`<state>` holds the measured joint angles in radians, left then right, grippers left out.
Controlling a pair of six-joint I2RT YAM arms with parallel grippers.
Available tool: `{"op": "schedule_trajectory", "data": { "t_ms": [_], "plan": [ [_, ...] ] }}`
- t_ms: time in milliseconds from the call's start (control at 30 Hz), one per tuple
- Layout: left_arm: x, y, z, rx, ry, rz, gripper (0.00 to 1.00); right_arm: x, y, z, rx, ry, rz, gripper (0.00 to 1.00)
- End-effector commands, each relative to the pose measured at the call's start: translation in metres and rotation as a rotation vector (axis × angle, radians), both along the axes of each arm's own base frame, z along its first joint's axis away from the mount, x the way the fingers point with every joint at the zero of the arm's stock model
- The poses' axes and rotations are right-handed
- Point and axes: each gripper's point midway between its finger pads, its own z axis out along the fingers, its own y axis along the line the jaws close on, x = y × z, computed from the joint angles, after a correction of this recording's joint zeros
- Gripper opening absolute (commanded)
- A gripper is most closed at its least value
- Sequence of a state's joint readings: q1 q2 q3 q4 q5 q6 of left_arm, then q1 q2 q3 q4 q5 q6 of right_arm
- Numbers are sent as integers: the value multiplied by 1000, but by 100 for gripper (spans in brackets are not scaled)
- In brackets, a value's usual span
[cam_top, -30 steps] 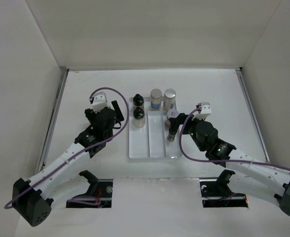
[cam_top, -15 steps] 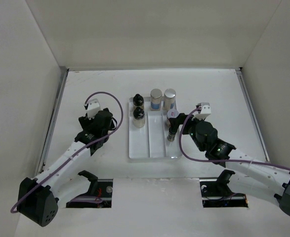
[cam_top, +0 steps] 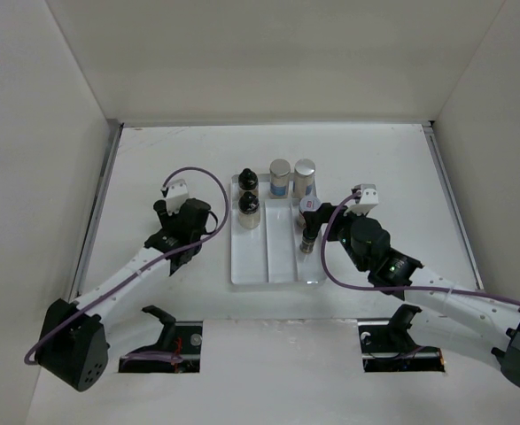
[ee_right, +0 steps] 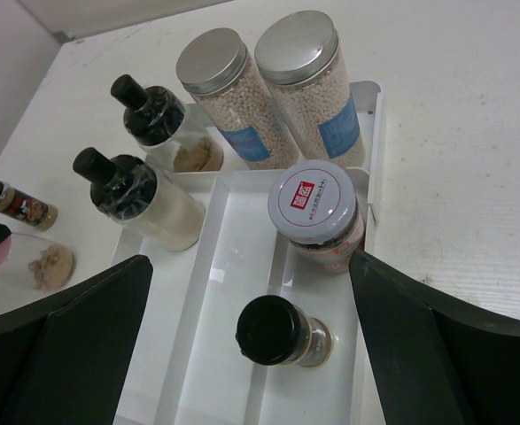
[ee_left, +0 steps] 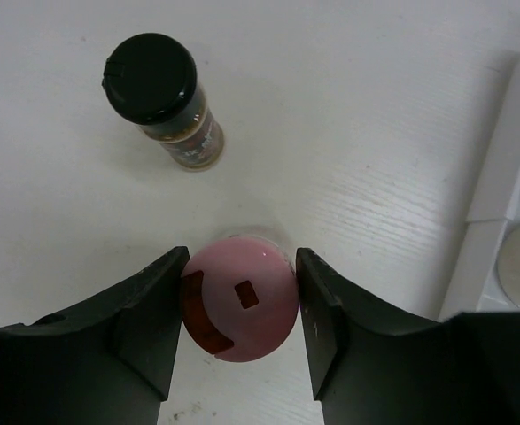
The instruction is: Organize the condiment bottles
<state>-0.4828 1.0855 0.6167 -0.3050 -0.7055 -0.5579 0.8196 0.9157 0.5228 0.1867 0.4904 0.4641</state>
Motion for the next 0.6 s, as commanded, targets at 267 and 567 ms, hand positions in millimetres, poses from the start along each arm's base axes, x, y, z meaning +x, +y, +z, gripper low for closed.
{"op": "schedule_trajectory", "data": {
  "t_ms": [267, 567],
  "plan": [
    [-17, -118, 86, -100, -123, -357, 32, 2, -1, 18, 48, -48, -25, 100],
    [-1, -234, 107, -191, -175, -590, 32, 4, -24, 23, 69, -67, -118, 100]
  ]
}}
